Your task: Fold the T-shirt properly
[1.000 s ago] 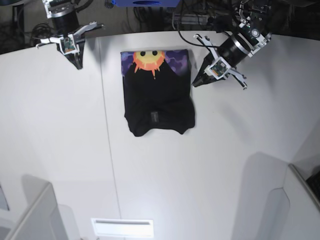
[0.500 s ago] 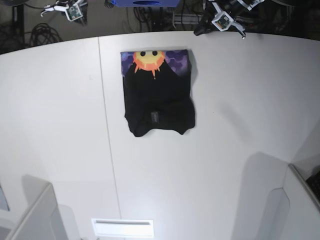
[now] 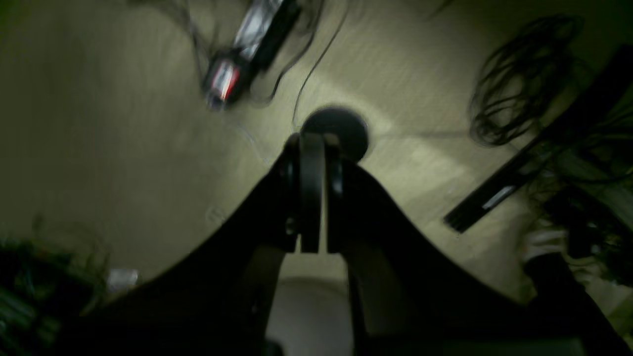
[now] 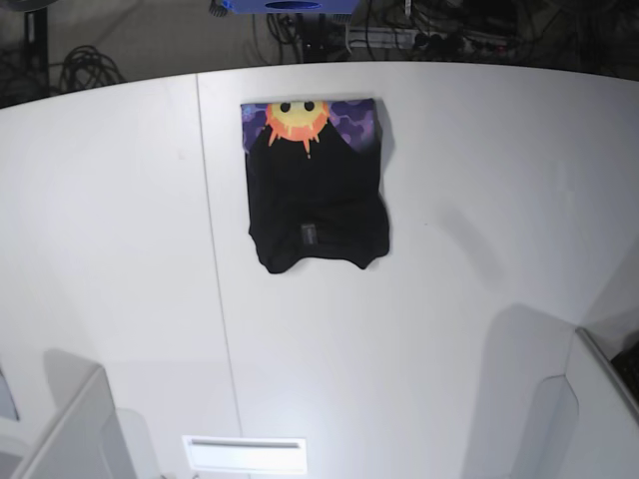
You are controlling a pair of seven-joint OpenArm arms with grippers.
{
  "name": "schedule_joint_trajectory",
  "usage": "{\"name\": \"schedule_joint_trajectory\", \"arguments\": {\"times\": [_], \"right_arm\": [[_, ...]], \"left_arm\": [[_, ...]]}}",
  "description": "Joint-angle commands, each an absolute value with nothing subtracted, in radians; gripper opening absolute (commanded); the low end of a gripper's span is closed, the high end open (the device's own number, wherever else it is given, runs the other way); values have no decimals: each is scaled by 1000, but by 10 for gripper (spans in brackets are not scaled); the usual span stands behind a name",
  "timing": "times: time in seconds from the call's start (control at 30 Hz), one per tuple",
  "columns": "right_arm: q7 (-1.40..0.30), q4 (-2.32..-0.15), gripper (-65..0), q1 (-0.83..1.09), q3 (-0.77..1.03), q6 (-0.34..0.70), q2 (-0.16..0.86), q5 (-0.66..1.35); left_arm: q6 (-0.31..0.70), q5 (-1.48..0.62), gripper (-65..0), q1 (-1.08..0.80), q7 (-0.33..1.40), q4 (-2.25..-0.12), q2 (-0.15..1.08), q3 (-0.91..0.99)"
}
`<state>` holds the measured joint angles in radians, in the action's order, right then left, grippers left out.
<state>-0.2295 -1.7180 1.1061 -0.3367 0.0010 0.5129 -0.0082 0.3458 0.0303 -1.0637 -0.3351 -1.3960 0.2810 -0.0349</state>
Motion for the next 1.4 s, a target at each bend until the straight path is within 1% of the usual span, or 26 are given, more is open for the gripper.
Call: {"name": "schedule_joint_trajectory", "arguments": {"times": [0.0, 0.07, 0.17, 0.47, 0.53, 0.6, 0.67, 0.73, 0.8, 0.87, 0.93, 1.0, 1.07, 1.23, 1.37], "right_arm": [[-222, -1695, -650, 1109, -361, 1, 518, -12], [-223, -1632, -650, 1072, -406, 1, 516, -12], [-223, -1544, -650, 1027, -458, 1, 510, -1], [-228, -1299, -650, 822, -615, -4, 499, 311], [-228, -1214, -650, 780, -634, -4, 469, 354], [-223, -1107, -650, 742, -636, -4, 423, 354], [-220, -960, -650, 685, -633, -2, 360, 354], [-211, -803, -650, 624, -633, -1, 302, 354], [-143, -628, -650, 567, -634, 1, 232, 354], [-18, -429, -650, 503, -636, 1, 173, 352], [107, -272, -650, 449, -633, 1, 127, 352], [217, -154, -650, 404, -631, 1, 93, 354], [278, -105, -650, 378, -630, -1, 79, 355], [289, -104, -650, 355, -630, -2, 73, 355], [289, -104, -650, 354, -630, -4, 64, 357]], "left_arm": [[340, 24, -650, -1076, -392, -1336, 277, -58], [318, 22, -650, -1035, -470, -1202, 275, -101], [289, 22, -650, -963, -506, -1007, 252, -151], [289, 31, -650, -711, -504, -590, 209, -165], [289, 31, -650, -636, -504, -495, 208, -166], [289, 33, -650, -570, -503, -407, 205, -166], [289, 33, -650, -496, -501, -317, 205, -174], [289, 33, -650, -432, -498, -243, 205, -225], [289, 33, -650, -364, -498, -153, 205, -291], [289, 27, -650, -297, -496, -58, 191, -348], [289, 24, -650, -257, -496, -12, 180, -377], [289, 24, -650, -239, -496, -10, 180, -375], [289, 22, -650, -231, -496, -10, 180, -375], [289, 22, -650, -220, -499, -16, 177, -375], [288, 22, -650, -240, -498, -93, 179, -375]]}}
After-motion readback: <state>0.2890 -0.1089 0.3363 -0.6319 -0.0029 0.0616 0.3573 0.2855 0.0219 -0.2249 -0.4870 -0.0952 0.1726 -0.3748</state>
